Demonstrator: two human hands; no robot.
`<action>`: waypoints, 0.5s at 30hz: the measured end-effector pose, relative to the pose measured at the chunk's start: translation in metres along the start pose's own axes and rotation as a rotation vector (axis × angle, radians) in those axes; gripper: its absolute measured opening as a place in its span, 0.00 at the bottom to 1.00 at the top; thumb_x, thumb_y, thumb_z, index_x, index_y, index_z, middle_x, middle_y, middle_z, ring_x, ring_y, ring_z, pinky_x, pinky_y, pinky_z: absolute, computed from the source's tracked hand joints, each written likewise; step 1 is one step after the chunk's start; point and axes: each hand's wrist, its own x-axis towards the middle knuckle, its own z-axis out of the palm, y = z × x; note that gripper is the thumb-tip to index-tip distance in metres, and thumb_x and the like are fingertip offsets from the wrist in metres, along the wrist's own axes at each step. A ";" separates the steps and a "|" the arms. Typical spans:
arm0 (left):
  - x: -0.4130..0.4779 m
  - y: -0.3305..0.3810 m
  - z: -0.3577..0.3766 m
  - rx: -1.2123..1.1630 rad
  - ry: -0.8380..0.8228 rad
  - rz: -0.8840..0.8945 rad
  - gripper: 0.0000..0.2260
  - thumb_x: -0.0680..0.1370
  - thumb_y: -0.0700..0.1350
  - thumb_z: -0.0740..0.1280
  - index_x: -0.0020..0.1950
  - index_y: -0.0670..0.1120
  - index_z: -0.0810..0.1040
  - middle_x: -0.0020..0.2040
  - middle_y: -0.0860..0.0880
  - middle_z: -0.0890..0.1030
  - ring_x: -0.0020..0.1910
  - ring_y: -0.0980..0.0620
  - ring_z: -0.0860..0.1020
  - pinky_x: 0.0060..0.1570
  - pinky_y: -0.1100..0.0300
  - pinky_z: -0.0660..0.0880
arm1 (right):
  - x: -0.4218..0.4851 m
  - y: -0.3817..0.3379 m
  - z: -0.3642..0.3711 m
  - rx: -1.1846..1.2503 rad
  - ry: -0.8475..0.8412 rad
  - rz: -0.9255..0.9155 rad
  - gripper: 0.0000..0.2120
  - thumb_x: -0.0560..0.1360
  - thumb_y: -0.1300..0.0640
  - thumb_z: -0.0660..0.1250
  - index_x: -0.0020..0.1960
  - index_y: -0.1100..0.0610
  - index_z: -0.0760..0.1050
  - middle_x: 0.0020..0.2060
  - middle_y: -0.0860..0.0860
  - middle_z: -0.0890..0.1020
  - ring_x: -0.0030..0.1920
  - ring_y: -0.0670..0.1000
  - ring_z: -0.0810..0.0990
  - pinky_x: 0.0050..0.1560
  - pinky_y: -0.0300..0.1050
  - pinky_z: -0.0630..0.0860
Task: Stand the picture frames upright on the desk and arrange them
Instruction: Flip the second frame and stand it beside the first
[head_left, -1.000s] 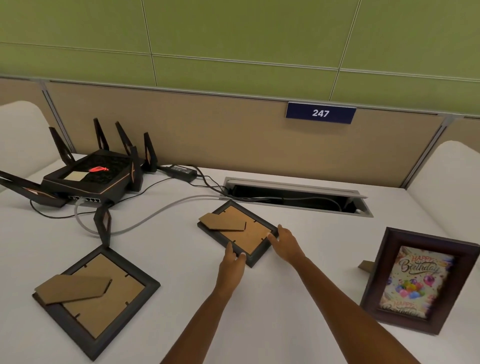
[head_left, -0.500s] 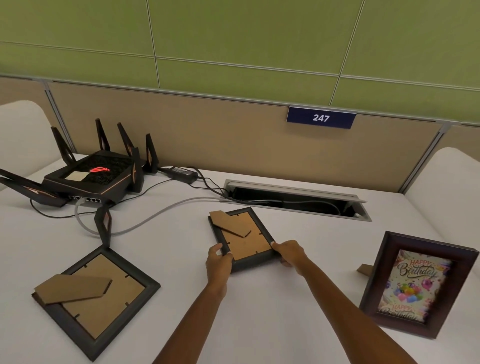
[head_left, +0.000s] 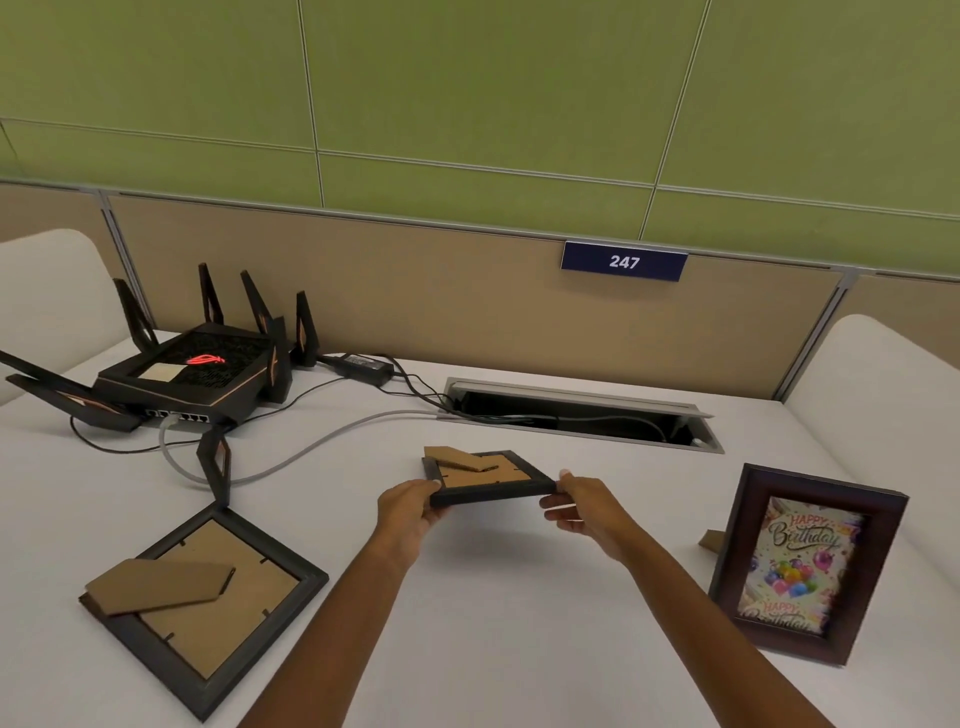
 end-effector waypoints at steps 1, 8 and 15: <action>-0.003 0.003 0.000 -0.019 -0.012 -0.014 0.15 0.76 0.30 0.61 0.62 0.29 0.67 0.63 0.31 0.71 0.61 0.35 0.73 0.55 0.48 0.72 | -0.004 0.000 -0.003 -0.001 0.008 -0.039 0.15 0.80 0.57 0.50 0.60 0.63 0.70 0.54 0.63 0.79 0.48 0.57 0.77 0.50 0.46 0.74; -0.022 0.010 0.004 -0.051 -0.166 -0.089 0.06 0.75 0.31 0.62 0.52 0.32 0.70 0.51 0.35 0.74 0.41 0.42 0.77 0.42 0.51 0.79 | -0.023 0.013 -0.008 -0.312 0.100 -0.402 0.20 0.75 0.68 0.60 0.66 0.61 0.65 0.65 0.60 0.71 0.62 0.59 0.73 0.59 0.42 0.70; -0.032 0.021 0.001 -0.002 -0.308 -0.103 0.04 0.75 0.36 0.64 0.40 0.37 0.74 0.42 0.37 0.79 0.39 0.43 0.79 0.31 0.59 0.81 | -0.044 0.016 -0.009 -0.174 0.251 -0.573 0.07 0.76 0.68 0.60 0.53 0.66 0.72 0.51 0.60 0.77 0.50 0.48 0.76 0.54 0.27 0.71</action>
